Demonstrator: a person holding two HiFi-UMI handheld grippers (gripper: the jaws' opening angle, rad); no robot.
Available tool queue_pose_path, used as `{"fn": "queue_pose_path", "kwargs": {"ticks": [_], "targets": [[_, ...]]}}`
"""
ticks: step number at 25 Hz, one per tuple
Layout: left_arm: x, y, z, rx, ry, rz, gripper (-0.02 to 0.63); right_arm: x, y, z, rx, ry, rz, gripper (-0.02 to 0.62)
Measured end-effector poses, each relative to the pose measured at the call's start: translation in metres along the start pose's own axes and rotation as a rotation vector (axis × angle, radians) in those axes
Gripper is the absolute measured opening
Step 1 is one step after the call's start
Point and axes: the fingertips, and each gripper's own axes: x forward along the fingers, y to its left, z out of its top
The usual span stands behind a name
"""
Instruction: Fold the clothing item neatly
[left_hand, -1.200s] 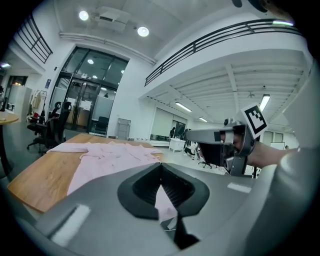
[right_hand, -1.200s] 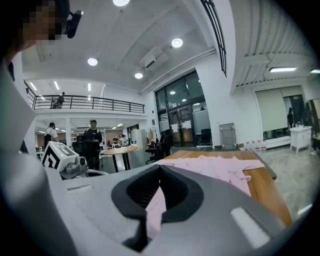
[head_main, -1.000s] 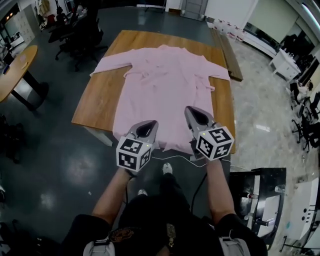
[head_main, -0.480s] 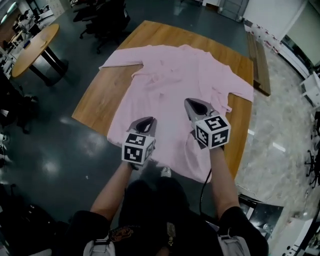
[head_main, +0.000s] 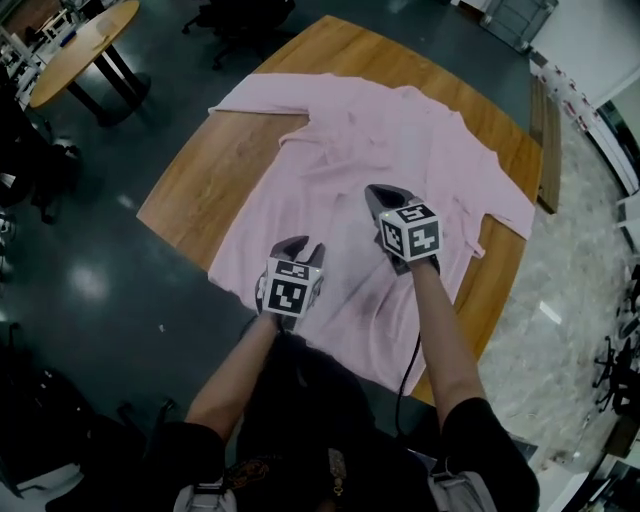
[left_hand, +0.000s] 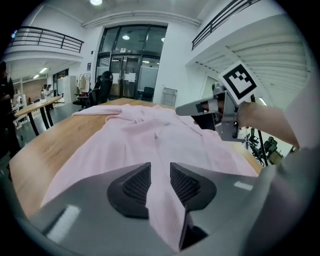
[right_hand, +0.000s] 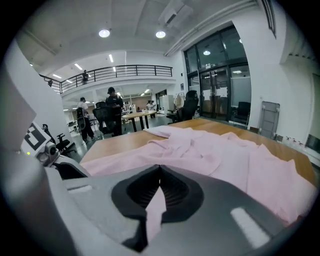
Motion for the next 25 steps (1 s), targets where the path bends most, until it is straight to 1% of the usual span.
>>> {"fn": "queue_pose_path", "kwargs": {"ticks": [3, 6, 11, 12, 15, 16, 19, 25], "targets": [[0.015, 0.004, -0.014, -0.006, 0.046, -0.003, 0.132, 0.037, -0.014, -0.015, -0.013, 0.075, -0.016, 0.003], [0.025, 0.003, -0.027, 0.001, 0.078, -0.017, 0.133, 0.07, -0.024, -0.028, -0.015, 0.137, -0.01, 0.026], [0.029, 0.003, -0.032, 0.013, 0.11, -0.022, 0.132, 0.101, -0.034, -0.041, -0.042, 0.204, -0.015, 0.032], [0.029, 0.005, -0.033, 0.018, 0.117, -0.01, 0.122, 0.103, -0.034, -0.043, -0.043, 0.216, -0.015, 0.032], [0.03, 0.015, -0.035, 0.035, 0.135, 0.028, 0.008, 0.108, -0.033, -0.046, -0.055, 0.242, 0.0, 0.031], [0.03, 0.016, -0.035, 0.036, 0.142, 0.024, 0.008, 0.108, -0.033, -0.046, -0.067, 0.253, 0.004, 0.018], [0.026, 0.015, -0.034, 0.035, 0.154, -0.007, 0.008, 0.103, -0.033, -0.045, -0.089, 0.273, 0.004, 0.011], [0.007, 0.006, -0.029, 0.085, 0.135, -0.044, 0.008, 0.074, -0.043, -0.031, -0.079, 0.225, -0.037, 0.009]]}}
